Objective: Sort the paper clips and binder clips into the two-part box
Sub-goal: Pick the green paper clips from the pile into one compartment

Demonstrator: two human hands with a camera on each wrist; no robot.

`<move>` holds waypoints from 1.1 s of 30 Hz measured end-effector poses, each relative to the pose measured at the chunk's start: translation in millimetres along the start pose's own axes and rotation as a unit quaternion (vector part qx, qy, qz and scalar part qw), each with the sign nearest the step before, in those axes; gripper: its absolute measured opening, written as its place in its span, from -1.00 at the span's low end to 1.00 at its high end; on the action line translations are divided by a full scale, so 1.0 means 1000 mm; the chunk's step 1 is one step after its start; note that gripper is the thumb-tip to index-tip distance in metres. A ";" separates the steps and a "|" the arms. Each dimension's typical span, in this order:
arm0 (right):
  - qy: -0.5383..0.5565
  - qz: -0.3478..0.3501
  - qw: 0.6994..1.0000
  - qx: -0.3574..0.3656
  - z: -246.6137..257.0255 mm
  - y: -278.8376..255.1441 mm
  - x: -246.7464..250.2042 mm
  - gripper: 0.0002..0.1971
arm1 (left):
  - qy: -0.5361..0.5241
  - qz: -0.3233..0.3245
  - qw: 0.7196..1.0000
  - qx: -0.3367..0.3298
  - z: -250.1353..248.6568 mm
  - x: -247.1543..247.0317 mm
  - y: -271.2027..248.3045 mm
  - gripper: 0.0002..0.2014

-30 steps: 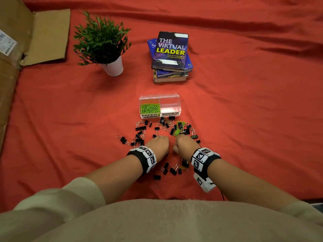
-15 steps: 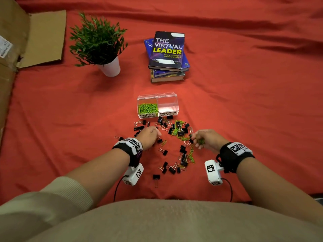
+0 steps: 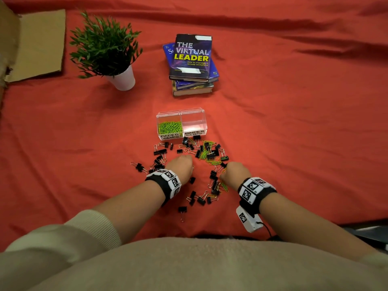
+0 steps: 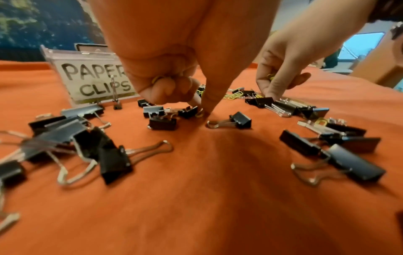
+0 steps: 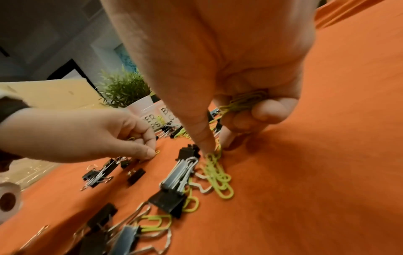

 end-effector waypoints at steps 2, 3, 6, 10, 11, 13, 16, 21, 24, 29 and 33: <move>-0.005 -0.010 1.000 0.002 0.005 0.000 -0.003 -0.73 | -0.007 0.009 1.000 0.011 0.001 -0.002 0.000 -0.76; -0.005 -0.009 1.000 0.005 0.007 0.000 -0.005 -0.69 | -0.007 0.016 1.000 0.014 0.002 -0.003 0.000 -0.75; -0.021 0.013 0.999 0.040 0.017 -0.003 -0.011 -0.67 | 0.010 0.036 0.999 0.010 0.002 -0.005 -0.002 -0.73; 0.060 0.058 0.992 0.093 0.022 -0.005 -0.014 -0.73 | -0.026 0.033 0.999 0.010 0.004 -0.004 -0.006 -0.75; 0.119 0.070 0.987 0.085 0.018 -0.004 -0.011 -0.79 | -0.055 0.027 0.998 0.011 0.005 -0.002 -0.008 -0.78; 0.246 0.114 0.960 0.073 0.010 -0.003 -0.004 -0.84 | -0.120 0.009 0.993 0.014 0.006 0.001 -0.010 -0.87; 0.395 0.193 0.896 0.058 0.000 -0.005 0.005 -0.88 | -0.189 0.011 0.982 0.007 0.004 0.000 -0.013 -0.93; 0.359 0.195 0.912 0.031 -0.025 0.002 0.000 -0.81 | -0.287 0.052 0.956 0.015 -0.009 -0.009 -0.016 -0.86; 0.213 0.153 0.962 0.070 -0.028 0.001 -0.007 -0.93 | -0.336 0.061 0.939 0.026 -0.019 -0.014 -0.016 -0.74; 0.060 0.066 0.983 0.162 -0.016 -0.007 -0.019 -0.68 | -0.188 0.041 0.981 -0.020 -0.054 -0.021 -0.014 -0.84; 0.036 0.024 0.982 0.181 -0.012 -0.007 -0.024 -0.74 | -0.065 0.029 0.997 -0.040 -0.065 -0.031 -0.015 -0.70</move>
Point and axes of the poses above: each hand's wrist, its own y-axis towards the middle knuckle, its own x-axis out of the back of the hand, z = x × y, the point moved 8 cm from there along y, towards the middle knuckle, and after that the axes turned 7 degrees about -x, right-handed, at the moved point
